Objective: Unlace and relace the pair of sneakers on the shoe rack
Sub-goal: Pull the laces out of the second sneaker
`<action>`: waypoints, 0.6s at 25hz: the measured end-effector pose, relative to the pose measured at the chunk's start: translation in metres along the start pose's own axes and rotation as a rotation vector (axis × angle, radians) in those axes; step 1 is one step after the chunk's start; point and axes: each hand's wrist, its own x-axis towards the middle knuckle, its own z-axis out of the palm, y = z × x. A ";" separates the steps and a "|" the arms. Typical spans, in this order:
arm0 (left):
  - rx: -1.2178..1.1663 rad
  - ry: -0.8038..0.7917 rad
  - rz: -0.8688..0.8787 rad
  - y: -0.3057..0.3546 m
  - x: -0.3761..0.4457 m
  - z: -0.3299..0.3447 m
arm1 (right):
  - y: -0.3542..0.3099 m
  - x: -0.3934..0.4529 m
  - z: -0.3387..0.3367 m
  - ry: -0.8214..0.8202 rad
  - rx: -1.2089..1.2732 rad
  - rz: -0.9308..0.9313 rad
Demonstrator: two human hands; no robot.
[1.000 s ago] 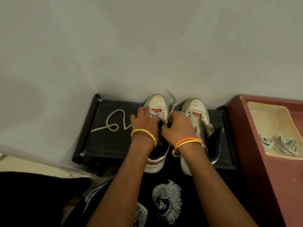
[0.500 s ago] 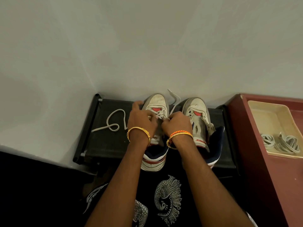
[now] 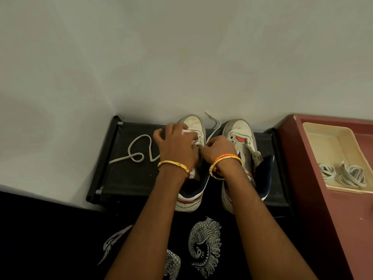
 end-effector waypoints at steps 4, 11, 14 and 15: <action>0.097 -0.072 -0.020 0.008 0.003 0.010 | -0.002 0.001 -0.004 -0.050 0.013 -0.002; 0.056 -0.033 -0.098 0.005 0.003 0.007 | -0.004 -0.002 -0.005 -0.046 0.031 0.034; -0.073 0.154 -0.290 -0.006 0.002 -0.002 | -0.004 -0.002 -0.007 -0.048 0.025 0.037; -0.129 0.231 -0.379 -0.012 0.002 -0.006 | -0.003 -0.002 -0.007 -0.050 0.027 0.036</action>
